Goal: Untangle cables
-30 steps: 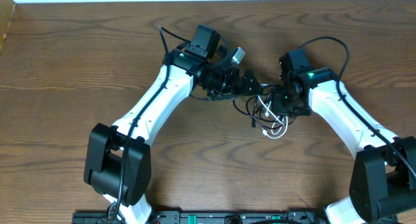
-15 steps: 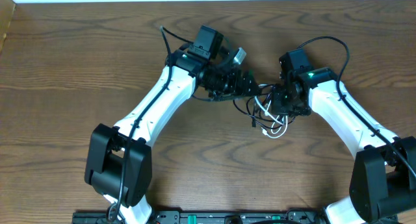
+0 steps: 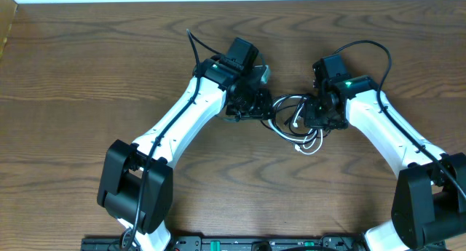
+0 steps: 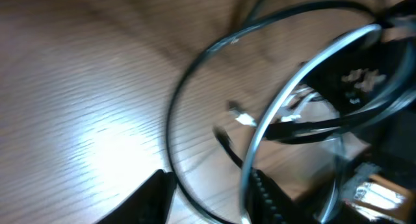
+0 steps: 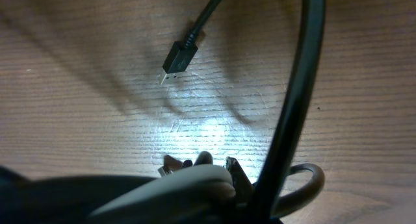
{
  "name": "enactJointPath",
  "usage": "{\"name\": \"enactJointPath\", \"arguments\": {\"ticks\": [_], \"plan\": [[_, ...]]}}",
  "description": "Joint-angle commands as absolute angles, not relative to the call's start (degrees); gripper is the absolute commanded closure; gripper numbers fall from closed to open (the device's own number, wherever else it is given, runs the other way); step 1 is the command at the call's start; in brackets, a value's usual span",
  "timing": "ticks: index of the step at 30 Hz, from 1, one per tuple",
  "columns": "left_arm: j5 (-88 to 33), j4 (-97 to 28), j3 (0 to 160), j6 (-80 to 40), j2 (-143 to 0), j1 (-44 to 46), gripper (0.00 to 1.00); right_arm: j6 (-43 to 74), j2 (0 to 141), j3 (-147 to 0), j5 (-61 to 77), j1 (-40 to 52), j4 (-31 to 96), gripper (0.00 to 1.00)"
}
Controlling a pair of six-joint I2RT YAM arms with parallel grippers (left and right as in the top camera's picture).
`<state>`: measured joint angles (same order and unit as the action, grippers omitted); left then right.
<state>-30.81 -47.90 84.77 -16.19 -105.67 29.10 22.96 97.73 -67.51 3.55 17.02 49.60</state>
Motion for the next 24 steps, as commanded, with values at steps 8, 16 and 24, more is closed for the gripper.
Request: {"name": "enactJointPath", "arguments": {"ticks": [8,16,24], "plan": [[-25.1,-50.2,82.9,-12.7,-105.6,29.3,0.66,23.6,96.7,-68.6,3.8,17.2,49.0,0.94],[-35.4,-41.8,79.2,-14.7,-105.6,29.3,0.53,23.6,96.7,-68.6,4.7,17.2,48.6,0.94],[-39.8,-36.7,78.8,-15.5,-105.7,29.1,0.44,23.6,96.7,-68.6,4.7,17.2,48.7,0.94]]}}
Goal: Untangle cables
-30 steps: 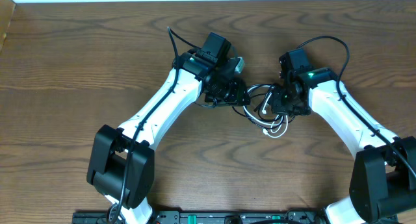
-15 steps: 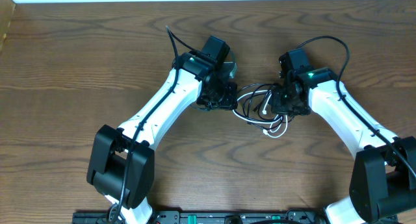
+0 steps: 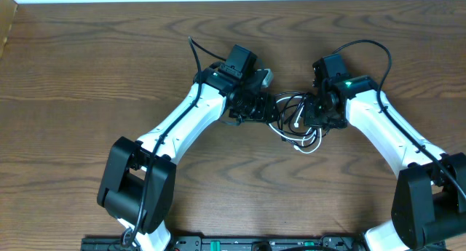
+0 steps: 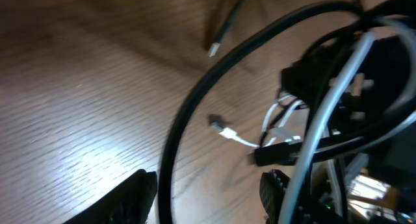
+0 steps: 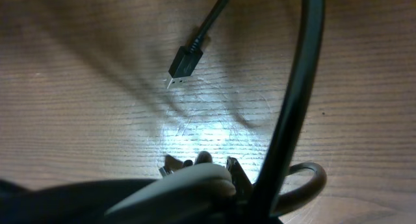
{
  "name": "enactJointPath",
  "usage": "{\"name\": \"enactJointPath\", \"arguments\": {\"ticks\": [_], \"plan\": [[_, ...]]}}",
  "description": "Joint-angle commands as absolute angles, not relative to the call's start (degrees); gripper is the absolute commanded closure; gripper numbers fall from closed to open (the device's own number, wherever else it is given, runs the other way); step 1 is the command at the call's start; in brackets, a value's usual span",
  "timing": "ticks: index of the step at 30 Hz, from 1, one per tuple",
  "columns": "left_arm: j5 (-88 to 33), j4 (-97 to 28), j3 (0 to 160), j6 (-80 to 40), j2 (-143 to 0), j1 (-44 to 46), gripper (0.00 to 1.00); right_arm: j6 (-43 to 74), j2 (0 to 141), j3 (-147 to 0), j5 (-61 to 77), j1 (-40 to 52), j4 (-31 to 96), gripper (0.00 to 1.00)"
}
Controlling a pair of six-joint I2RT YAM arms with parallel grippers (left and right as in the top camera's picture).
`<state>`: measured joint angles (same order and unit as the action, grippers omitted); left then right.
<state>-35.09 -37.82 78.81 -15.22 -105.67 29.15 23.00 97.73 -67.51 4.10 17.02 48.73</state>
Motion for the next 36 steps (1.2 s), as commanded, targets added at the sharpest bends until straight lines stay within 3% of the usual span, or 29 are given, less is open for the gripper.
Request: {"name": "enactJointPath", "arguments": {"ticks": [1,8,14,32,33,36], "plan": [[-39.8,-36.5,78.8,-15.5,-105.7,28.9,0.43,23.6,96.7,-68.6,4.7,17.2,48.7,0.94],[-33.2,-38.0,78.8,-16.3,-105.7,25.0,0.43,23.5,96.7,-68.6,5.1,17.2,48.7,0.94],[-39.1,-34.0,78.8,-16.8,-105.7,22.5,0.43,23.5,96.7,-68.6,5.1,17.2,48.8,0.94],[-41.6,-34.6,77.0,-13.3,-108.4,28.5,0.43,23.5,96.7,-68.6,5.3,17.2,49.3,0.94],[-41.5,-34.8,77.0,-13.3,-108.4,28.4,0.44,23.5,96.7,-68.6,5.8,17.2,49.2,0.94],[-39.6,-35.5,76.8,-13.3,-108.4,28.5,0.61,23.5,96.7,-68.6,8.6,17.2,47.8,0.97]]}}
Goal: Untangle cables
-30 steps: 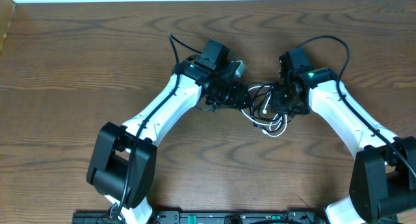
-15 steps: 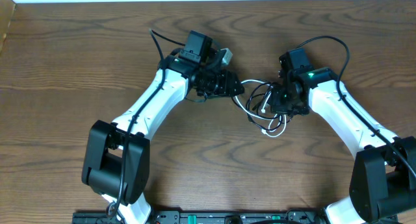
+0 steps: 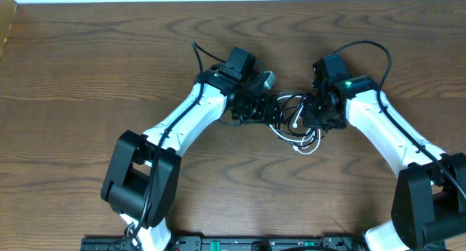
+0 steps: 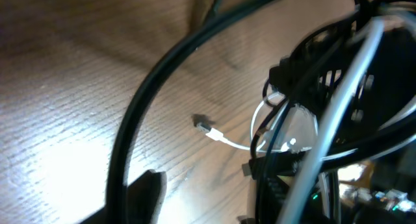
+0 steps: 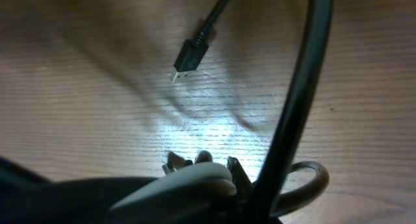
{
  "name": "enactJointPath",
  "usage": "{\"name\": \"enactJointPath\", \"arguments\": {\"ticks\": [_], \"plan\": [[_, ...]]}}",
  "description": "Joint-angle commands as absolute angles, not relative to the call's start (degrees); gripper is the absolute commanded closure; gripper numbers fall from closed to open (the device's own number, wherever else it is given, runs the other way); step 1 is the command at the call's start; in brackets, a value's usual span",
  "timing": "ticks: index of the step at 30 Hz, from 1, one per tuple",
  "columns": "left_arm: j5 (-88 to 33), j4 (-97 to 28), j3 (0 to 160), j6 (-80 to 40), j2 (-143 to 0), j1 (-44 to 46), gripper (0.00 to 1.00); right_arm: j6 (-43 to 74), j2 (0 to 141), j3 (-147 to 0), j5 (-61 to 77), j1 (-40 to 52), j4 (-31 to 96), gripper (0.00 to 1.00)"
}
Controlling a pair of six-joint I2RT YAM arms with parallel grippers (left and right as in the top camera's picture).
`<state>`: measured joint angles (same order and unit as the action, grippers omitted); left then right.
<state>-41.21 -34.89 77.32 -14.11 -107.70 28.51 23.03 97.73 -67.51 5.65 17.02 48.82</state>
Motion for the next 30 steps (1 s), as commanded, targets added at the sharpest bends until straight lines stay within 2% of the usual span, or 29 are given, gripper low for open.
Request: {"name": "enactJointPath", "arguments": {"ticks": [1,3,5,6,16,24,26,29,30], "plan": [[-39.2,-35.7,76.6,-13.3,-108.4,28.5,0.63,23.5,96.7,-68.6,9.7,17.1,47.2,0.98],[-39.2,-35.7,76.1,-13.3,-108.4,28.5,0.67,23.5,96.7,-68.6,13.8,16.8,45.5,0.99],[-39.2,-35.7,75.2,-13.3,-108.4,28.7,0.81,22.2,96.6,-68.6,21.8,15.6,42.5,0.99],[-39.2,-35.7,75.1,-13.1,-108.4,28.8,0.92,22.2,96.5,-68.6,24.3,15.0,41.7,0.99],[-39.3,-33.6,75.0,-10.6,-106.8,25.3,0.92,22.2,95.7,-68.6,45.2,3.4,38.6,0.99],[-39.0,-33.5,75.0,-7.5,-91.9,18.3,0.93,22.0,95.7,-68.6,47.6,-5.3,39.7,0.95],[-39.0,-33.5,75.0,-7.5,-88.4,18.0,0.93,21.3,95.7,-68.6,47.5,-5.7,39.9,0.92],[-39.0,-33.8,75.0,-7.6,-83.9,18.2,0.93,19.3,95.7,-68.6,47.5,-5.7,40.2,0.69],[-39.0,-33.8,75.0,-7.7,-82.6,18.3,0.92,19.1,95.7,-68.6,46.9,-5.7,40.6,0.58]]}}
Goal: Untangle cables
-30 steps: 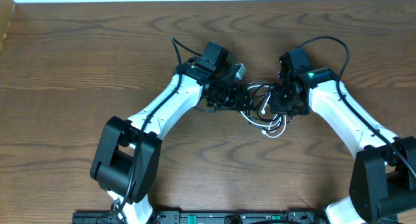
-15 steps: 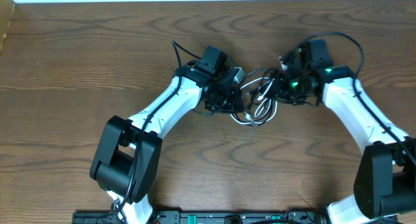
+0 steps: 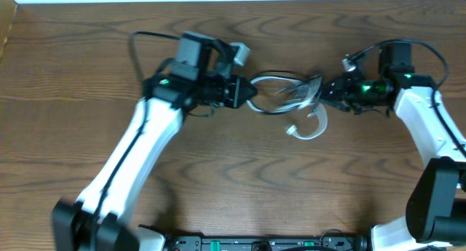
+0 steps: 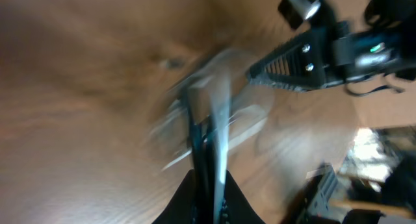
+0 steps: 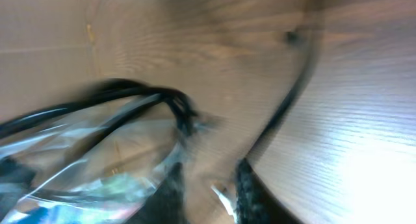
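Note:
A tangle of black, grey and white cables [image 3: 284,91] hangs stretched between my two grippers over the wooden table. My left gripper [image 3: 246,91] is shut on a black and a pale strand [image 4: 214,113] that run straight out of its jaws [image 4: 209,178]. My right gripper [image 3: 329,89] holds the other end. Its view is blurred, with dark loops [image 5: 130,94] up to the left and a white bit between its narrowly spaced fingers [image 5: 209,185]. A white cable loop [image 3: 309,127] droops below the bundle onto the table.
The brown wooden table [image 3: 233,185] runs to a white edge at the far side. A tan box corner [image 3: 6,25] sits at the far left. The right arm's own black lead [image 3: 429,54] arcs above its wrist.
My left gripper, open around the bundle's strands then, is now shut on them and further left. My right gripper is further right. The compact bundle is now pulled out long between them.
The right gripper held the coiled bundle at the table's middle while my left gripper stood open just to its left. At the following moments the left gripper was closer in, with strands between its fingers. Now both grip and stand apart, the bundle stretched.

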{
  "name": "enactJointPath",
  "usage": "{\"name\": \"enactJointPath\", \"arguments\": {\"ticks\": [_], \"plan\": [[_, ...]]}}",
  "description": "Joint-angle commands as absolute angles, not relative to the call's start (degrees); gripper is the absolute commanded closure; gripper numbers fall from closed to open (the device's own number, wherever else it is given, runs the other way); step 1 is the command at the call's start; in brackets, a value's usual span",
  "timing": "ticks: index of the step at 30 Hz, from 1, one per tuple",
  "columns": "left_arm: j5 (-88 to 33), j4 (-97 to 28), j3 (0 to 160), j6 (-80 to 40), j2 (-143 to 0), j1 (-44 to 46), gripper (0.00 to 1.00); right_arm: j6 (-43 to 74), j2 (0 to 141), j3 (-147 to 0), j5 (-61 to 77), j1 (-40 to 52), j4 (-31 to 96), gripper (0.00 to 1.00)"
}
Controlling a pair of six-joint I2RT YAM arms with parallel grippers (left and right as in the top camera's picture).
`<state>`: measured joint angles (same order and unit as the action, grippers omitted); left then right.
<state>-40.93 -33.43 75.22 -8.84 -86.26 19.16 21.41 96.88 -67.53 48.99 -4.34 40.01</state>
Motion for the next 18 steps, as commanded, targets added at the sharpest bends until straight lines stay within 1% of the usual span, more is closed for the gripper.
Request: {"name": "enactJointPath", "arguments": {"ticks": [1,2,3,7,11,12,18], "plan": [[-39.0,-34.0,75.0,-7.8,-81.8,18.3,0.93,19.1,95.7,-68.6,45.8,-5.7,40.9,0.44],[-39.0,-34.2,75.0,-8.0,-80.9,18.3,0.93,19.1,95.7,-68.6,44.3,-5.7,41.2,0.40],[-39.1,-34.2,75.0,-8.2,-80.3,18.3,0.93,19.2,95.7,-68.6,43.5,-5.7,41.4,0.37],[-41.8,-34.6,75.0,-9.3,-80.1,18.3,0.93,19.1,95.7,-68.6,43.6,-5.5,41.2,0.33],[-41.7,-34.1,75.0,-10.0,-80.4,18.3,0.92,15.7,95.7,-68.6,49.2,-4.3,39.5,0.31],[-41.7,-33.7,75.0,-10.2,-80.4,18.3,0.94,15.6,95.7,-68.6,49.7,-3.8,39.3,0.31],[-41.6,-32.2,75.0,-11.5,-80.4,18.3,0.93,16.2,95.9,-68.6,49.2,2.0,37.4,0.31]]}}
